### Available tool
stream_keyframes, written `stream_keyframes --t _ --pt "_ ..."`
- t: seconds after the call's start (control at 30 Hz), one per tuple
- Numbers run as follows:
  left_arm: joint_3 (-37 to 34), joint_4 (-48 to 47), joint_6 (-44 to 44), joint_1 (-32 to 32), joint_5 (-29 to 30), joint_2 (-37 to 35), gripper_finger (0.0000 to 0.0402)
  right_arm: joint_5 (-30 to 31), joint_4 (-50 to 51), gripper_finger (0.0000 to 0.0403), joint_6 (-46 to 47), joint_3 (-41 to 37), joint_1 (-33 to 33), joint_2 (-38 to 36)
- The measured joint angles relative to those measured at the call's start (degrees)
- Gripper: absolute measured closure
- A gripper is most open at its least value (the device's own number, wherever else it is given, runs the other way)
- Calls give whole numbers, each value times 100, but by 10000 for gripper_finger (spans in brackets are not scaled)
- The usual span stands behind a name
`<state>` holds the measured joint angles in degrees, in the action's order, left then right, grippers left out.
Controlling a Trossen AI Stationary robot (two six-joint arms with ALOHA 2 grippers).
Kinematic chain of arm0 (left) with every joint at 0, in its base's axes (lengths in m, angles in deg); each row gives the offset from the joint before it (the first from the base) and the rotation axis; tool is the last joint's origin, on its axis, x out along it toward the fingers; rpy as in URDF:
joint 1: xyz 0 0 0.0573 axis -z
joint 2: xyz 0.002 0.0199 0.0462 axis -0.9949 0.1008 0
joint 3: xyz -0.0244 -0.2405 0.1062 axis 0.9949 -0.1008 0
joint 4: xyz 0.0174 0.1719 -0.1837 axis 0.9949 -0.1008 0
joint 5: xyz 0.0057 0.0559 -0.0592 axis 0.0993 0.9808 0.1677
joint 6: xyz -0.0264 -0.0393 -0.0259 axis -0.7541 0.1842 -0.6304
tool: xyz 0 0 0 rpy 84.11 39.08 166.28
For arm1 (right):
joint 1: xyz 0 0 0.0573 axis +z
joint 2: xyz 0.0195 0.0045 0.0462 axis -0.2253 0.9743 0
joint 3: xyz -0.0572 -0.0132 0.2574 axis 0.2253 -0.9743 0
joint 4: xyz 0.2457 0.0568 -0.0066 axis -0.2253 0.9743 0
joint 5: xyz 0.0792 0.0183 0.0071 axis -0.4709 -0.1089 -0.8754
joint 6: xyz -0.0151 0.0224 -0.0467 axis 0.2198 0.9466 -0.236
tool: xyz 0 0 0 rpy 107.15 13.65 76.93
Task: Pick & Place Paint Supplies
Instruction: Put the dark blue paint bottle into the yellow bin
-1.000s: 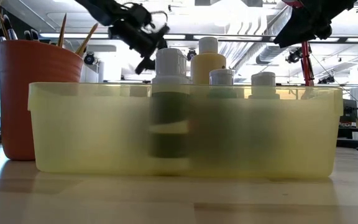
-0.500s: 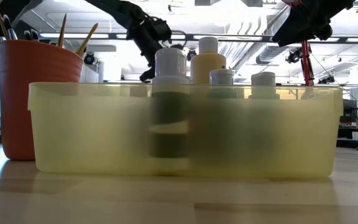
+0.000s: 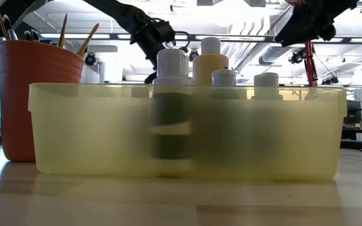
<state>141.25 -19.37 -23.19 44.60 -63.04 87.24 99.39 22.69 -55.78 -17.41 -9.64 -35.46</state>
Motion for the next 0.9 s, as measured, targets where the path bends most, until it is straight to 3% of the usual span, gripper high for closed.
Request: stream_keyframes --t 0.37,0.8,0.9 --pt "-4 568 -5 -2 321 0 195 2 2 229 -33 0 0 0" --pt "-4 618 -2 41 160 -2 195 2 -50 229 -35 0 0 0" --pt "-4 546 -185 29 408 -2 195 2 -122 229 -35 0 0 0"
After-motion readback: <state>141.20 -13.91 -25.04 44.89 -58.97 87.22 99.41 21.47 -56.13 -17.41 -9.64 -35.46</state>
